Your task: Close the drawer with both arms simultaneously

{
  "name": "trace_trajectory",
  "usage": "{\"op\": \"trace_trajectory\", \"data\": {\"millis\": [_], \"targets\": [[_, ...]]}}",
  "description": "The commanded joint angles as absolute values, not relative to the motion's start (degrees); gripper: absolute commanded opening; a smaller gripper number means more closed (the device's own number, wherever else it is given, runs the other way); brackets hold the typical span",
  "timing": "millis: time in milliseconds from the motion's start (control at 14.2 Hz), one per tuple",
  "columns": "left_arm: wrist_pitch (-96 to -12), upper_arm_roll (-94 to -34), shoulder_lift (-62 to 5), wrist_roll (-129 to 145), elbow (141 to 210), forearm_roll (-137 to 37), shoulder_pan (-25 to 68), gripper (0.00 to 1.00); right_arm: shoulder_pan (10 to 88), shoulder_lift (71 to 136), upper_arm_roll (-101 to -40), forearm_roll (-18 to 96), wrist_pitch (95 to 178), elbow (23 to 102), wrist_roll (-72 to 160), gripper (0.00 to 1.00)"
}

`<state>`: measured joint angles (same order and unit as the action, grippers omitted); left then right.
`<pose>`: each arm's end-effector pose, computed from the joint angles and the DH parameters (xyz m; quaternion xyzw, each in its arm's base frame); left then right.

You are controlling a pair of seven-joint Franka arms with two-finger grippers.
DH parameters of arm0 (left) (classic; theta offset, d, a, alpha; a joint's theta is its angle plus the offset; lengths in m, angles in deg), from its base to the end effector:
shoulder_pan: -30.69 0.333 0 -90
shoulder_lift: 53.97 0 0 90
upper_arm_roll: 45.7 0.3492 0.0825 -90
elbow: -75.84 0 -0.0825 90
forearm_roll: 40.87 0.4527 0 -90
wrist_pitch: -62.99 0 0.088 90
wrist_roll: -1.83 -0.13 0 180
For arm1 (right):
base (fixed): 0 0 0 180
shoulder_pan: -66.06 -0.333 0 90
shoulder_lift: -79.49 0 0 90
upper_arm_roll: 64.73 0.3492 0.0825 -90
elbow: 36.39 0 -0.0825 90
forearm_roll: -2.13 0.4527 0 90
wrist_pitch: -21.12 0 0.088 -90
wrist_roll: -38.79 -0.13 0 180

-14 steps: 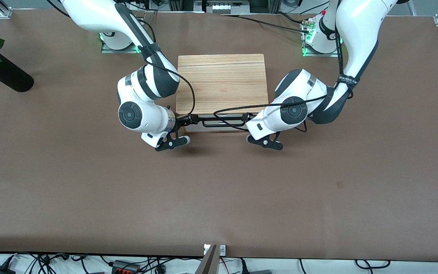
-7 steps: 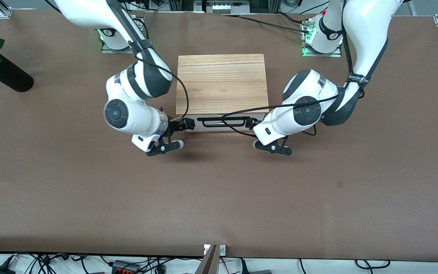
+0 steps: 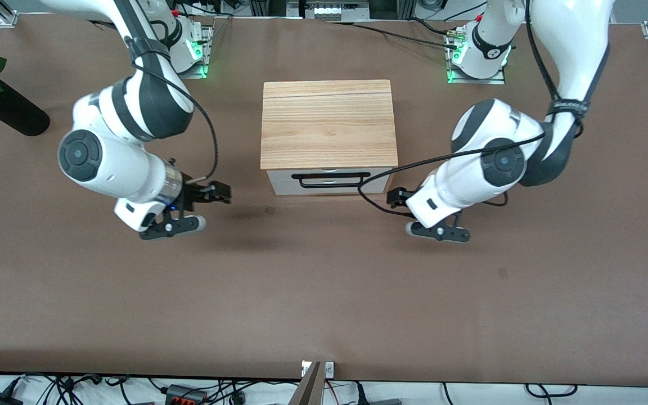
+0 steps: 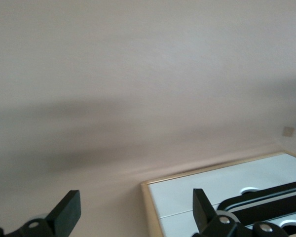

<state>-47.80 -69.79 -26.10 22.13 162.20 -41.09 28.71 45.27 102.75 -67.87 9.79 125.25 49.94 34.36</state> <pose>0.7019 -0.2953 0.3846 0.9947 -0.0286 -0.0473 0.0862 0.7026 0.2434 0.4104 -0.9927 -0.0973 0.0564 0.0430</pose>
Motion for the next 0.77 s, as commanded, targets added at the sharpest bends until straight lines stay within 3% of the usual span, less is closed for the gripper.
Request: {"op": "trace_trajectory", "data": {"millis": [0,211,421,702], "targets": [[-42.32,-65.40,-32.33,22.66,162.33,-40.87,28.41,1.00,45.15,99.72,-68.33,-1.69,118.87,49.83,34.57,1.00],[-35.38,-60.31,-38.83,22.57,162.50,-40.87,28.41,1.00,46.55,97.34,-68.94,-8.14,112.54,49.48,34.48,1.00],[-28.35,-54.86,-46.03,21.61,162.85,-40.87,28.05,1.00,47.69,94.96,-70.87,-10.00,112.08,49.48,39.29,1.00],[-26.92,-52.82,-48.34,17.74,164.35,-41.74,27.79,1.00,50.58,93.03,-70.79,-9.74,112.00,49.74,41.25,1.00]]}}
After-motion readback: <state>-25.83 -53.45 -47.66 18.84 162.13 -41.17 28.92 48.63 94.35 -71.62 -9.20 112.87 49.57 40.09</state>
